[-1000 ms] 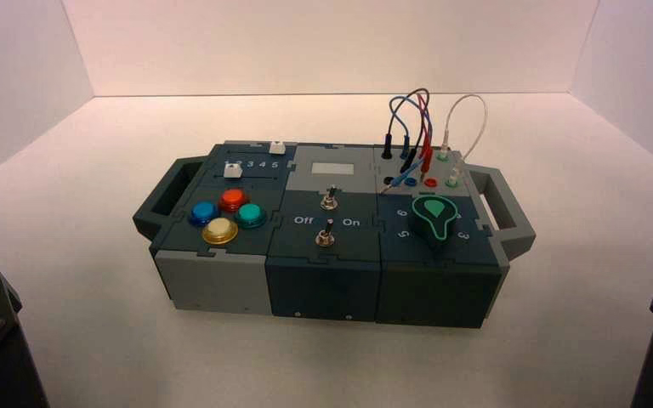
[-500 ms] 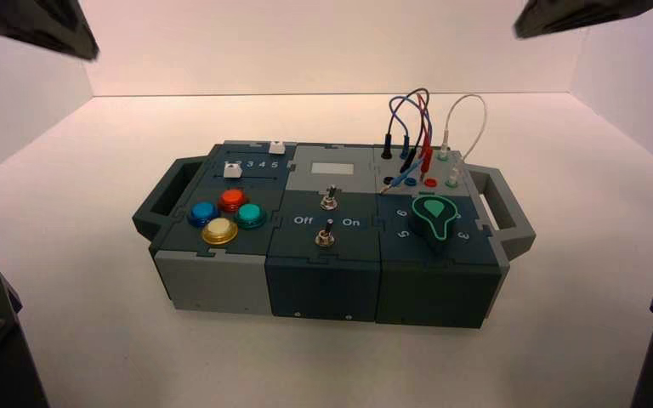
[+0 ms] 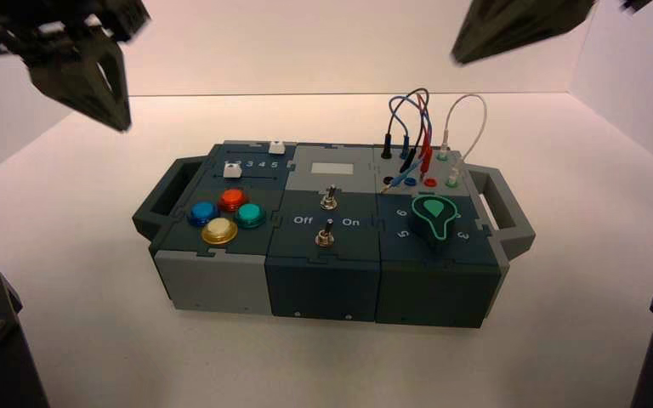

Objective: Flip the bottom switch off with the right gripper.

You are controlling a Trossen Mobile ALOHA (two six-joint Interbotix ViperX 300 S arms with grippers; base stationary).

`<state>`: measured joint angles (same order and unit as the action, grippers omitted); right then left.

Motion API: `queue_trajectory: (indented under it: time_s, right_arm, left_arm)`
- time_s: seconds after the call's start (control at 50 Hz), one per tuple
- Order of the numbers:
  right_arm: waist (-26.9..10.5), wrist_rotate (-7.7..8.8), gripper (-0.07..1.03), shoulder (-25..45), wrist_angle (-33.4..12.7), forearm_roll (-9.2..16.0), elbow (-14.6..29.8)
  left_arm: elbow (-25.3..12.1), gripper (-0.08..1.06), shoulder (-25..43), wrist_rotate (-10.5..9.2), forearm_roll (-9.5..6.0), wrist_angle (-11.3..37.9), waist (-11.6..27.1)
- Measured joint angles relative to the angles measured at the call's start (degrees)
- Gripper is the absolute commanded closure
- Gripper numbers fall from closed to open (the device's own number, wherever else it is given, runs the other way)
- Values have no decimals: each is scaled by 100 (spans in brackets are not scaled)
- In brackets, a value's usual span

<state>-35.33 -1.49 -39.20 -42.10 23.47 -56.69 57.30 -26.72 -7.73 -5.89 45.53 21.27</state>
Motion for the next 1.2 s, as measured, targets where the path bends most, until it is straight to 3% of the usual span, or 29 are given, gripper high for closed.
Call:
queue_trajectory:
  time_s: [0.24,0.46,1.0,1.2]
  right_arm:
    - [-308,-53,98,861,492,114,0]
    - [-369,-62,98,1301,853,281,-9]
    - [-387,-62,98,1441,1055,606,-97]
    - [-510,-70,98,1644,1213,949,-220]
  left_arm:
    - [-211,101,721,0,-9,-70,114]
    - [-422,101,1345,-26,-70,-246,167]
    - [-756,101,2892,-44,-158,-747,290]
    - [-896,101,3094,-79,-158,-738,281]
